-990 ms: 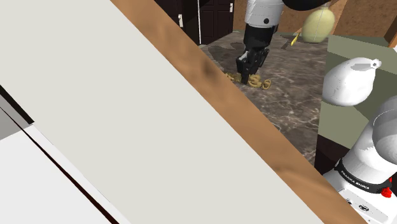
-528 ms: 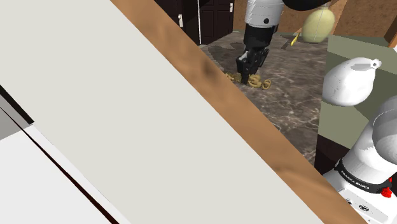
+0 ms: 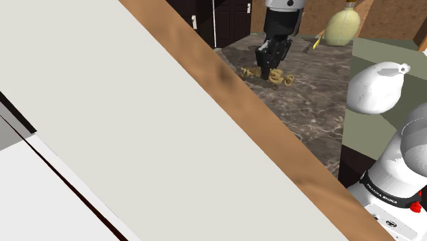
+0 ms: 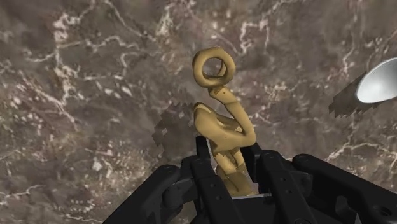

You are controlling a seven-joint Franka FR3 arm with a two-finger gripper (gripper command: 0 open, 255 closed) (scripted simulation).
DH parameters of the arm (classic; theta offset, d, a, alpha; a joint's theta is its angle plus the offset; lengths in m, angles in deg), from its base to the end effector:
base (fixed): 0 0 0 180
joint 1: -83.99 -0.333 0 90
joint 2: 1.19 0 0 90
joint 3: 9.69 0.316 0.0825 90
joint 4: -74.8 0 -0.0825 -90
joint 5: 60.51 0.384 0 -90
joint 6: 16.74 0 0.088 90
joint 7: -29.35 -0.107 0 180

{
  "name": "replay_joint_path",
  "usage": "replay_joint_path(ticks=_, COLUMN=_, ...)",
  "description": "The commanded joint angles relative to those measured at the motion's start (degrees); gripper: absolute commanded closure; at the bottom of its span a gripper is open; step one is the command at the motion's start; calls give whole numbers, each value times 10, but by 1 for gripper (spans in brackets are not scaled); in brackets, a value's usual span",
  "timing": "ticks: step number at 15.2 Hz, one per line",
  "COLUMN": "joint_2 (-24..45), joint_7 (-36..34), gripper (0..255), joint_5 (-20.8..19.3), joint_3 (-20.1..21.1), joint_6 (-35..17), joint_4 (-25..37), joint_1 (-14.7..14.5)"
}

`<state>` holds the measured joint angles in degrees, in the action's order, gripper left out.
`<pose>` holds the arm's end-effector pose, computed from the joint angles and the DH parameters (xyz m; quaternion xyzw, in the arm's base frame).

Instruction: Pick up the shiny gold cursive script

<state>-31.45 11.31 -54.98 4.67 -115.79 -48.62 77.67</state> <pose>0.3670 0.1702 0.6030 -0.9989 -0.0039 -0.0471 0.0002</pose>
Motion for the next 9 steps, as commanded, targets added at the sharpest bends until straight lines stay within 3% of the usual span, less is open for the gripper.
replay_joint_path(ticks=1, joint_2=3, joint_7=0, gripper=255, joint_5=-1, joint_3=-1, joint_6=14, joint_4=17, joint_1=1)
replay_joint_path(ticks=9, joint_2=15, joint_7=-1, gripper=255, joint_5=-5, joint_3=-3, joint_6=60, joint_4=74, joint_1=3)
